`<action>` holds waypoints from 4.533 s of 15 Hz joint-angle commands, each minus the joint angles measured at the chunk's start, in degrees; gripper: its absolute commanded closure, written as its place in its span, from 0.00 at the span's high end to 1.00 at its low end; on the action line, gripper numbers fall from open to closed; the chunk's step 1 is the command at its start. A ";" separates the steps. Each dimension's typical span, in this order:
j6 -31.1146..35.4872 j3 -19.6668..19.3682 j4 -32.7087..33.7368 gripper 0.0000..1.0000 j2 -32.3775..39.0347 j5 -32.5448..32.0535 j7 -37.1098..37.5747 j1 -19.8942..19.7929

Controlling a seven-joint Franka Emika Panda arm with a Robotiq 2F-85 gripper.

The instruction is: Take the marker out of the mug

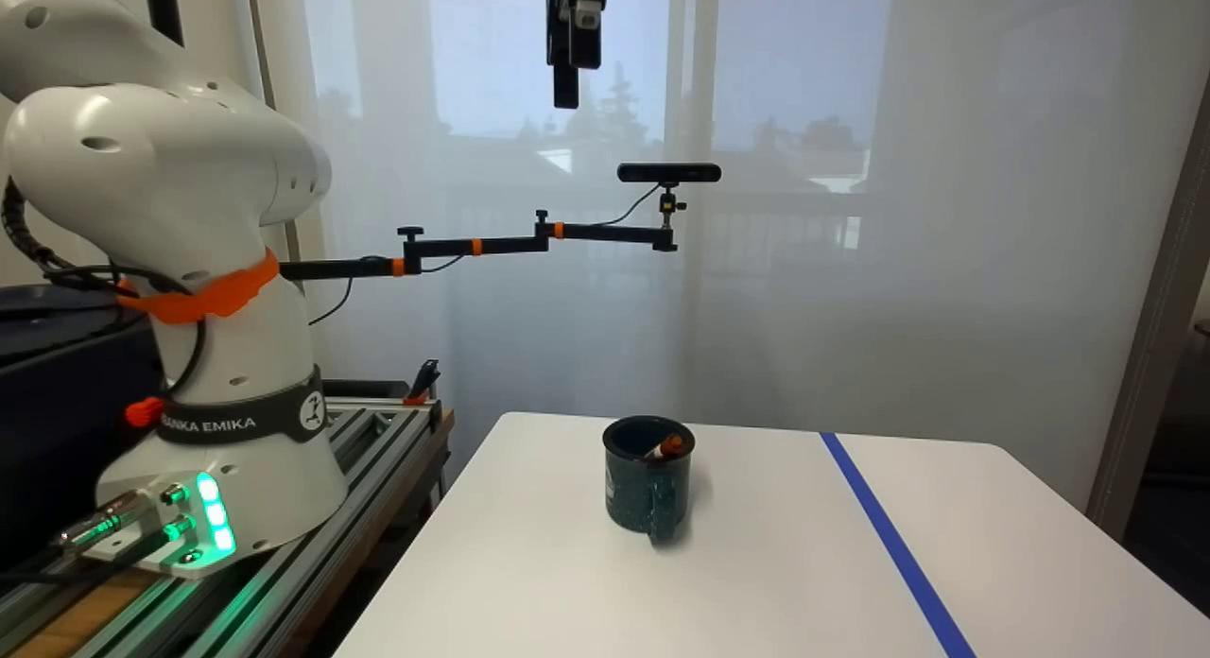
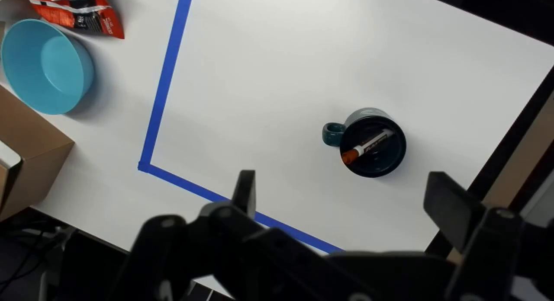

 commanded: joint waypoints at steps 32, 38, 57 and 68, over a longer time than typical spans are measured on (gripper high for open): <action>26.78 1.03 -10.73 1.00 22.43 -3.47 3.15 5.29; 32.20 -0.28 -15.69 1.00 21.96 6.18 11.12 5.87; 53.91 6.44 -16.29 1.00 34.74 6.18 39.22 0.15; 64.99 7.48 -16.31 1.00 44.17 1.28 57.52 0.35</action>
